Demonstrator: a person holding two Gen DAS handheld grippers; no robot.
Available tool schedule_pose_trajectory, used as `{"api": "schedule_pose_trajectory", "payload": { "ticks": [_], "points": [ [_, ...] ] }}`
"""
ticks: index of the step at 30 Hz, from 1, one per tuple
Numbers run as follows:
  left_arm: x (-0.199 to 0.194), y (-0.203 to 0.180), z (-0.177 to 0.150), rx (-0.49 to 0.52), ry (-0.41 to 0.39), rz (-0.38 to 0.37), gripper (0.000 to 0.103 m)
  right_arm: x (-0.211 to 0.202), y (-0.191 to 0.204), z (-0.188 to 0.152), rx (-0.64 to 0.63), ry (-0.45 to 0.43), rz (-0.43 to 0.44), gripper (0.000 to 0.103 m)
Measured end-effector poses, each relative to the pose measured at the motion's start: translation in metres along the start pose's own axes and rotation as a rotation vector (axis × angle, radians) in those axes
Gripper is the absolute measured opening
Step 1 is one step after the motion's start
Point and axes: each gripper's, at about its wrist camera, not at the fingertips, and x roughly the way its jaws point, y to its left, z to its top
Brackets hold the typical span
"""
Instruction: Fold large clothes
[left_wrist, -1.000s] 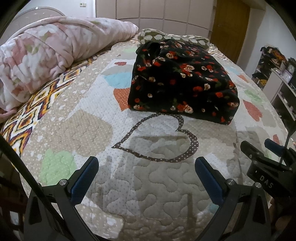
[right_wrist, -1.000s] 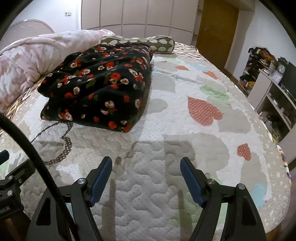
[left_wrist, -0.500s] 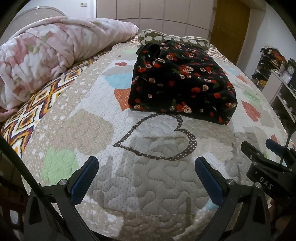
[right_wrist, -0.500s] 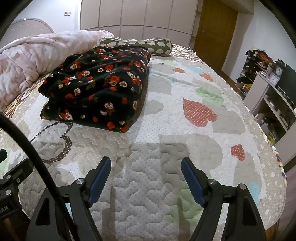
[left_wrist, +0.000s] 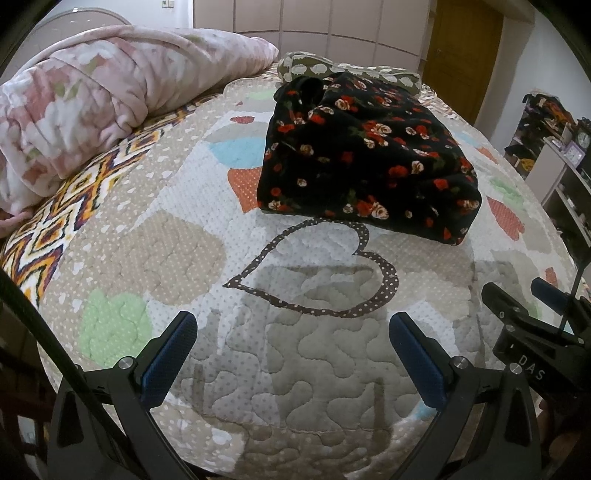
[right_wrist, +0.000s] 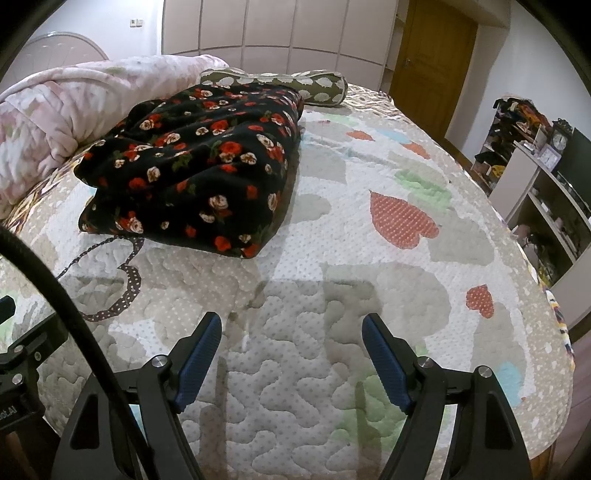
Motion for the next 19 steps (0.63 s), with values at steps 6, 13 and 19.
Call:
{"api": "schedule_pose_trajectory", "payload": {
  "ticks": [6,13,19],
  "points": [
    [0.0041,0.0008,-0.0005,-0.008,0.012,-0.001,0.103,0.0025,0.0021,-0.0008,-0.007,0.007,0.002,0.082],
    [0.0065,0.0017,-0.0009,-0.012,0.018,-0.003,0.103,0.0055,0.0049,-0.0008,-0.017,0.014,0.002,0.083],
    [0.0094,0.0054,-0.0015,-0.030,0.027,0.006,0.103,0.0069,0.0062,-0.0006,-0.020,0.018,0.002,0.083]
  ]
}}
